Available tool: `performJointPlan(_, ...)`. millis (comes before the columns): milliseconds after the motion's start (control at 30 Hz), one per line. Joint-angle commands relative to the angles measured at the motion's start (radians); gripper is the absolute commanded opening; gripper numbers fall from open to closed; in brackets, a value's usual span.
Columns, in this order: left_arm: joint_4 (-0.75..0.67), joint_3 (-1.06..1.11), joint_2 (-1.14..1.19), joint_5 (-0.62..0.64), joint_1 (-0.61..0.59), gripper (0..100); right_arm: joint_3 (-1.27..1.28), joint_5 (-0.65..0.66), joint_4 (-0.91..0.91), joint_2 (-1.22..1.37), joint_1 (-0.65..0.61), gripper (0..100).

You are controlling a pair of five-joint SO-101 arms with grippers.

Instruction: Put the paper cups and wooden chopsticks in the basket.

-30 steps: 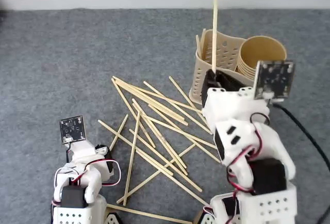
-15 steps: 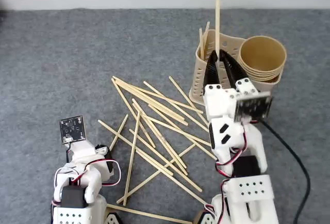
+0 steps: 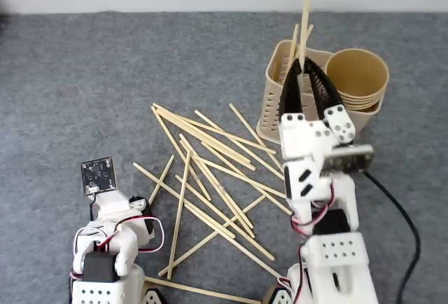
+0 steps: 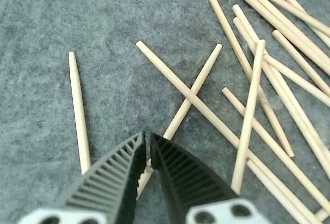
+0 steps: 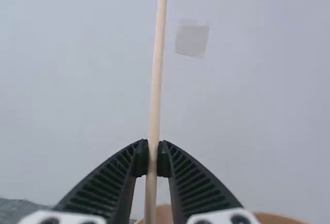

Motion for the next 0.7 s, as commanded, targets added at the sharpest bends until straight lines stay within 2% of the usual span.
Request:
performJointPlan(0, 0.003, -0.008, -0.012, -0.005, 0.002, 1, -0.16, 0.002, -0.035, 0.156, 0.033, 0.8)
performJointPlan(133, 0.003, -0.008, -0.012, -0.005, 0.002, 1, -0.258, 0.002, -0.047, 0.337, 0.038, 0.8)
performJointPlan(400, 0.003, -0.008, -0.012, -0.005, 0.002, 1, -0.261, 0.011, -0.424, 0.67, 0.041, 0.8)
performJointPlan(667, 0.003, -0.008, -0.012, -0.005, 0.002, 1, -0.233, 0.011, -0.579, 0.808, 0.045, 0.8)
